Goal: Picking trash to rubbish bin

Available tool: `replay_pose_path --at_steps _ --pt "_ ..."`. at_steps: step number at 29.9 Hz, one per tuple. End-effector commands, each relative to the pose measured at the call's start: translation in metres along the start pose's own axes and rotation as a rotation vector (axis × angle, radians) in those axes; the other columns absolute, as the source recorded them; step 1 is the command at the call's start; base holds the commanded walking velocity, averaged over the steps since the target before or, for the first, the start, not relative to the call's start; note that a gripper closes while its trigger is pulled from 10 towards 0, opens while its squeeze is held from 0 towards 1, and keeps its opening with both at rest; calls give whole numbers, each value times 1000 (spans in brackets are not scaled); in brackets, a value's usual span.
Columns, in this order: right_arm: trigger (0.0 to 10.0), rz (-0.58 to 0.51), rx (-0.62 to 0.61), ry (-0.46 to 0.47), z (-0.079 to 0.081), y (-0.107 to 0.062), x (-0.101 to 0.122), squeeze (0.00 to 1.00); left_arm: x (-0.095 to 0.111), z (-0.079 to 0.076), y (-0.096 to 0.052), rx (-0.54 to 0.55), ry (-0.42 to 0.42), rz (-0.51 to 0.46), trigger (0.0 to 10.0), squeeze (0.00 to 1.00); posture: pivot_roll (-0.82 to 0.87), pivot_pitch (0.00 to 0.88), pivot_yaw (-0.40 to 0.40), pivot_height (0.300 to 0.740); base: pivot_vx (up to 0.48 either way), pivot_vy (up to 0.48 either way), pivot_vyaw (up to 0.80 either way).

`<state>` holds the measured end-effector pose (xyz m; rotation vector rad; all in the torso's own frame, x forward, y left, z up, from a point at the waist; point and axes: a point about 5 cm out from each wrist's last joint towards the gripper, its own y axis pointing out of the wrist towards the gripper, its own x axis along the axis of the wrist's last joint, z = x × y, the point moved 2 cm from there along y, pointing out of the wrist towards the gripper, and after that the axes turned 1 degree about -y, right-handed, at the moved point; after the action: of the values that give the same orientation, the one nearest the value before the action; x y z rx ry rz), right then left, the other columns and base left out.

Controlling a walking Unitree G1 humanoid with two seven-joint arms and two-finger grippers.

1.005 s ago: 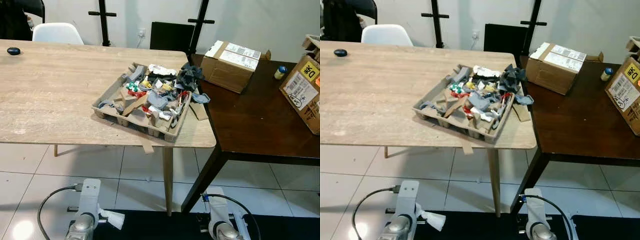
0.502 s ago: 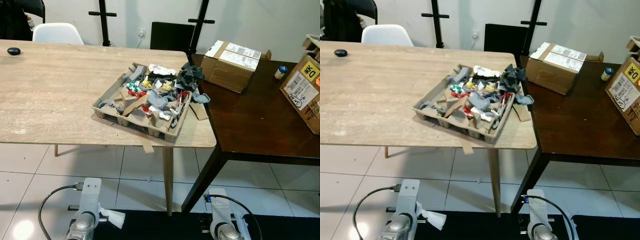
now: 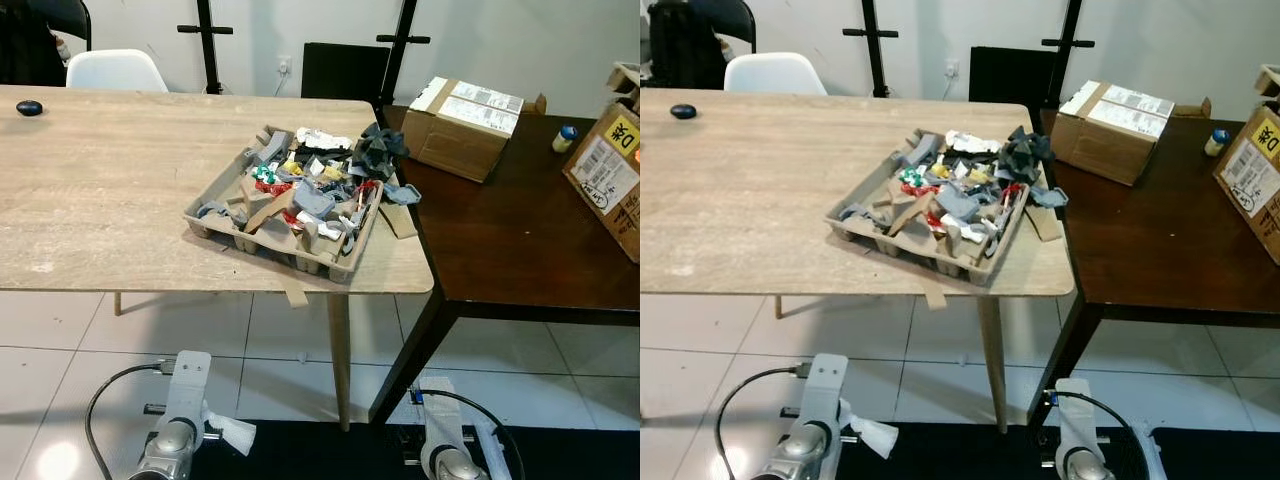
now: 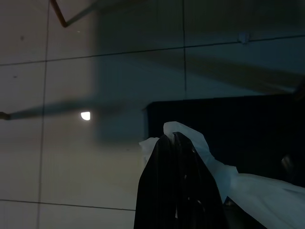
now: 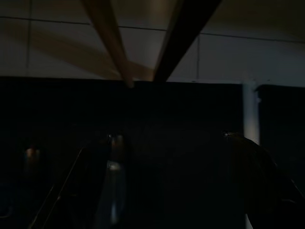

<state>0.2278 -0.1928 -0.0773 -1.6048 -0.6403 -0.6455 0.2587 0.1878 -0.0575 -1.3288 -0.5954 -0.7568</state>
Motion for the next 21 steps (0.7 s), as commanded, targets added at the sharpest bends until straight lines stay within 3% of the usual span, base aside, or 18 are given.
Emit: replay_pose_path --at_steps 1,10,21 --pt "10000 23 -14 28 1 -3 -10 0 -6 7 -2 0 33 16 10000 0 91 127 35 740 0 0 0" --pt "10000 27 -17 37 3 -4 -14 0 -10 18 -4 25 49 15 10000 0 87 129 22 740 0 0 0" --pt "10000 16 -7 33 6 -2 -7 0 -8 14 -3 21 57 8 10000 0 107 113 16 740 0 0 0"
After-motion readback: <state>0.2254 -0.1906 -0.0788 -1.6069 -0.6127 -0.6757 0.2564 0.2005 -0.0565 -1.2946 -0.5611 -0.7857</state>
